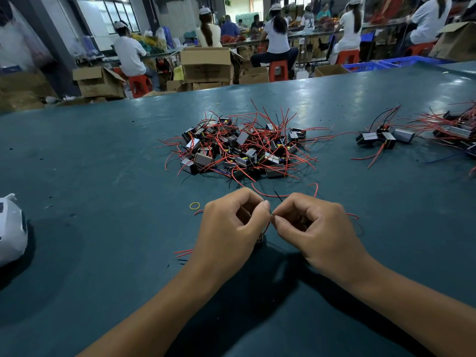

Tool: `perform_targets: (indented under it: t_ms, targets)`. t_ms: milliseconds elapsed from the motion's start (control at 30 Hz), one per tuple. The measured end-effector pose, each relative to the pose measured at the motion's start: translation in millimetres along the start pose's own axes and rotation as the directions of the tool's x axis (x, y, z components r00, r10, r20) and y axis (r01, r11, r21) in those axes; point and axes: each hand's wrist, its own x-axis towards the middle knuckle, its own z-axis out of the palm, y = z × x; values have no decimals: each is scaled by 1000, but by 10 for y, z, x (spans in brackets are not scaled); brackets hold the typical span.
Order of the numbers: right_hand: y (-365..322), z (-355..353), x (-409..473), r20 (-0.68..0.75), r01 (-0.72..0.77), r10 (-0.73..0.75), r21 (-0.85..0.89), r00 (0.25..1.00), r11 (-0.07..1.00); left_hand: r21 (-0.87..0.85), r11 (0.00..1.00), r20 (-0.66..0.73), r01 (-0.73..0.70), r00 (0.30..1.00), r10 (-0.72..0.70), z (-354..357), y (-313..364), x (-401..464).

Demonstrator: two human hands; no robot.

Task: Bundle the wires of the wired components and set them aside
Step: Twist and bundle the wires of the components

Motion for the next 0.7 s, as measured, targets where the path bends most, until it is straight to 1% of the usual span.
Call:
perform_targets:
  t_ms: [100, 267, 500, 600, 700]
  targets:
    - [19, -4, 11, -5, -4, 4, -19, 1000, 1000, -9, 1000, 12, 22, 1000, -22, -8, 1, -6]
    - [46, -13, 10, -13, -1, 1, -10, 1000, 1000, -41, 999, 44, 19, 999, -17, -5, -11, 11]
    - [104, -41, 40, -8, -60, 61, 75, 998, 995, -8, 1000, 204, 23, 979, -21, -46, -123, -6]
    - [85, -38, 14, 14, -32, 31, 85, 999, 996, -24, 999, 199, 21, 980, -16, -31, -118, -6]
    - [61, -34, 2, 12, 14, -14, 35, 1000, 999, -81, 996, 176, 40, 984, -25, -24, -99, -2]
